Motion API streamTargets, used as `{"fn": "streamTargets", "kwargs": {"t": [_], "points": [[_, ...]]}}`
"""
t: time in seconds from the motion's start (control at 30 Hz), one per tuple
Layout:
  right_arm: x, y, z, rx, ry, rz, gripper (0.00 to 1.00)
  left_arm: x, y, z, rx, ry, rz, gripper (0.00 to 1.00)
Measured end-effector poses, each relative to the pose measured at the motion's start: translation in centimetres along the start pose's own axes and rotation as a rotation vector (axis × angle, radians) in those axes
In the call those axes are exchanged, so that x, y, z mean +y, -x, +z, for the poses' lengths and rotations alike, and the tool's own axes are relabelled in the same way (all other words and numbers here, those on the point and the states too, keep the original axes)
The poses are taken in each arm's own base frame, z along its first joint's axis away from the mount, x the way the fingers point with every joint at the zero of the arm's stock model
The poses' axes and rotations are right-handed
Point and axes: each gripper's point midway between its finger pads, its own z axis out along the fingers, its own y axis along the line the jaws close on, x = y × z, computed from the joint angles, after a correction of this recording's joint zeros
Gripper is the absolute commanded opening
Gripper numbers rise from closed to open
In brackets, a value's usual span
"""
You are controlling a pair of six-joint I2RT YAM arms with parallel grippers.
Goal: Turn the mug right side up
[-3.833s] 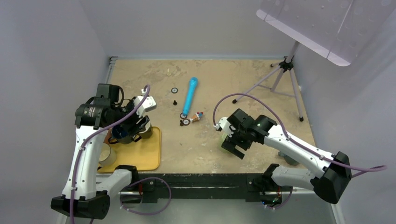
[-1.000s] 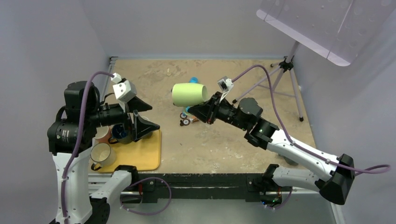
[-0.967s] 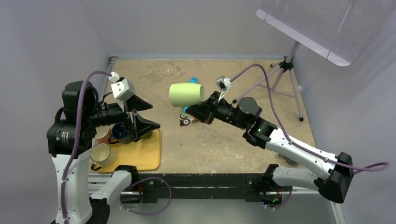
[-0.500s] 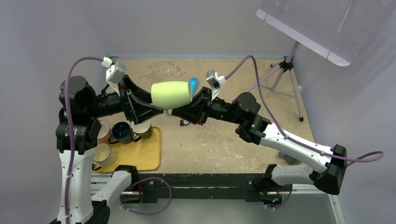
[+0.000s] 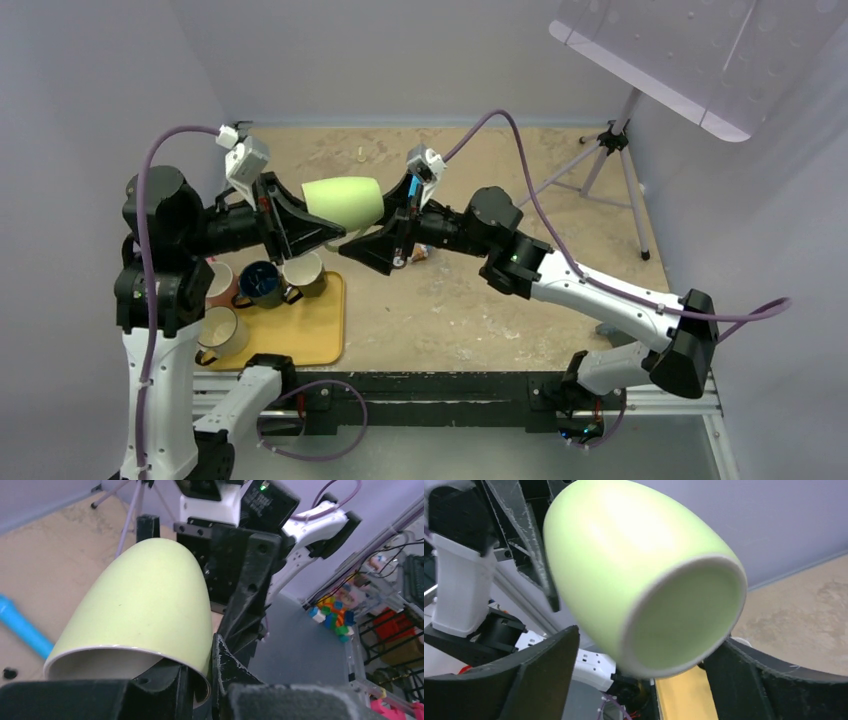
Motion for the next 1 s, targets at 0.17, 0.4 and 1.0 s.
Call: {"fn": "streamTargets", "kwargs": {"t": [0.17, 0.4, 1.0], "points": [[-2.0, -0.8, -2.1, 0.018, -0.182, -0.018, 0.98, 4.6, -3.1, -2.6, 0.171, 0.318, 0.157, 0.0], [-5.3, -0.3, -7.8, 0.041, -0.5, -0.056, 0.98, 11.6, -15.7, -10.8, 0.761, 0.589, 0.209, 0.0], [-9.1, -3.9, -11.1, 0.179, -0.712, -0.083, 0.98, 13.5, -30.8, -21.5, 1.514, 0.5, 0.049, 0.0]]}}
